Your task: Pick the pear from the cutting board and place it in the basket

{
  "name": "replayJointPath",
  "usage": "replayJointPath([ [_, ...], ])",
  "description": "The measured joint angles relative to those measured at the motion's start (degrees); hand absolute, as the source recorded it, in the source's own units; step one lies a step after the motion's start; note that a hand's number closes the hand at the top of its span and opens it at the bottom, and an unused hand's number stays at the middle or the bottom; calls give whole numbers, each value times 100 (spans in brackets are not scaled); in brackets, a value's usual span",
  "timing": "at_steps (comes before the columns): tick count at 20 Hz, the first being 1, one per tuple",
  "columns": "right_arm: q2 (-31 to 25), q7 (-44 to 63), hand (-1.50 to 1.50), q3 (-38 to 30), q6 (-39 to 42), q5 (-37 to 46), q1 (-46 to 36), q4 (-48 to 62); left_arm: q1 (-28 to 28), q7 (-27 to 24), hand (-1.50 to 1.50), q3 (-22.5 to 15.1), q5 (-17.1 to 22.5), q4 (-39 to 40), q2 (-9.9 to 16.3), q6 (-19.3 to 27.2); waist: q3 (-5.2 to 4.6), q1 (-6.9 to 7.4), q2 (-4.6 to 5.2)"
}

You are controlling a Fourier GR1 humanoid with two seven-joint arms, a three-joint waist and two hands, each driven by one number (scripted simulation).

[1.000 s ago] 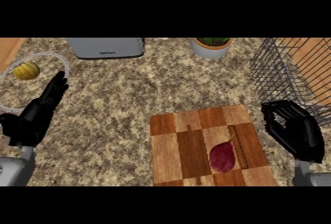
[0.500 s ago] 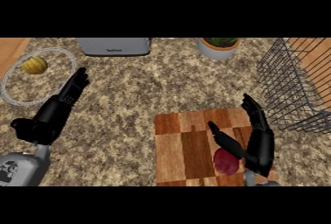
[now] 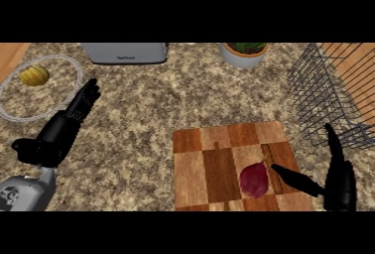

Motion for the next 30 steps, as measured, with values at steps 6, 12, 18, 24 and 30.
replayJointPath([
  [6, -1100, 1792, -150, 209, 1618, -186, 212, -1200, 74, 22, 0, 13, -2, -54, -3, -2, 12, 9, -10],
  [12, -1962, 3589, -150, -127, 2733, -957, 396, -3227, 121, 10, 0, 53, -18, -42, -46, -26, 46, -12, -2],
  [18, -2310, 4211, -150, -858, 3076, -1374, 942, -4591, 115, 5, 0, 131, -111, -75, -134, -132, 69, 37, 21],
  [24, -1883, 4162, -150, -852, 3065, -1189, 1192, -4577, 100, 44, 0, 274, -192, -96, -254, -340, 79, 95, 37],
  [30, -1132, 3738, -150, -489, 2855, -396, 1145, -3934, 69, 12, 0, 423, -305, 11, -392, -496, 83, 129, 48],
])
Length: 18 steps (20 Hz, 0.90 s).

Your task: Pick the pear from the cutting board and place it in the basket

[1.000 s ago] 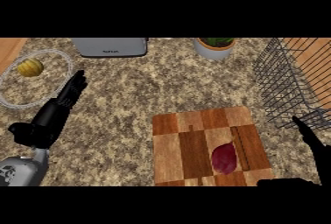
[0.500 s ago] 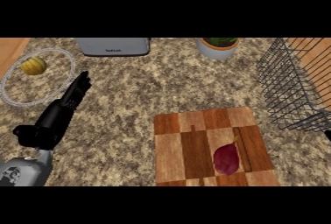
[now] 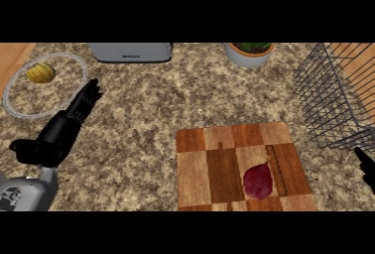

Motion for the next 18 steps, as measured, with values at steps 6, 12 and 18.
replayJointPath([
  [6, 807, -335, -150, 549, -276, 1010, -152, 775, -4, 88, 0, 106, -170, -81, -133, -69, 3, 17, 1],
  [12, 1307, -861, -150, 598, -423, 1430, -235, 1584, 104, 185, 0, 290, -303, -230, -237, -248, 3, 17, 1],
  [18, 1719, -1227, -150, 586, -463, 1653, -379, 1984, 40, 170, 0, 385, -524, -151, -480, -387, 4, 12, 3],
])
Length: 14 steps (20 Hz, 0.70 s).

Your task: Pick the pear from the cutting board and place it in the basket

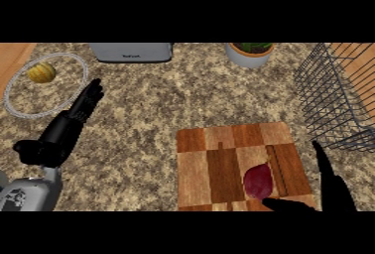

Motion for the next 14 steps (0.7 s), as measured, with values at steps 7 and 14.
replayJointPath([
  [7, 216, -152, -150, -22, 172, 118, 107, -246, 46, 82, 0, 150, -154, -80, -170, -179, -2, -6, -4],
  [14, 451, 153, -150, 20, 497, 450, -16, -155, 106, 129, 0, 339, -268, -227, -271, -350, -3, 4, -2],
])
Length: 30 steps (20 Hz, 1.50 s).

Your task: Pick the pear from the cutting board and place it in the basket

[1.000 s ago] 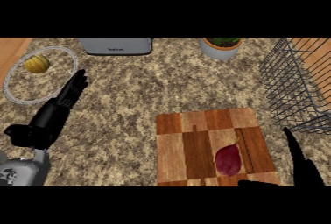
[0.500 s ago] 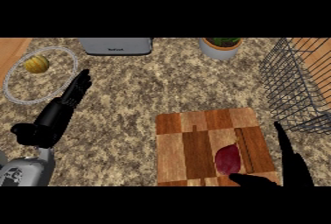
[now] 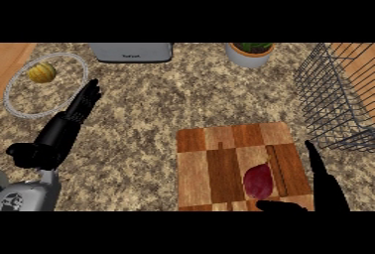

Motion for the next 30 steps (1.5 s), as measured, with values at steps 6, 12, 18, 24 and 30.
replayJointPath([
  [6, 233, -32, -150, -61, 143, 178, -283, 488, -157, 83, 0, 148, -73, 106, -119, -118, 0, -2, 2],
  [12, 488, -243, -150, -96, 69, 307, -396, 1008, -64, 137, 0, 123, -257, 4, -322, -107, 0, 2, 1],
  [18, 627, -188, -150, -244, 269, 310, -645, 1430, -93, 162, 0, 253, -277, -22, -348, -241, 0, 3, 1],
  [24, 766, -476, -150, -346, 259, 187, -576, 1763, -61, 80, 0, 321, -351, 24, -433, -341, -5, 0, -8],
  [30, 953, -789, 150, -351, 302, 55, -812, 2302, -10, 118, 0, 300, -478, -71, -538, -320, -15, 5, -17],
])
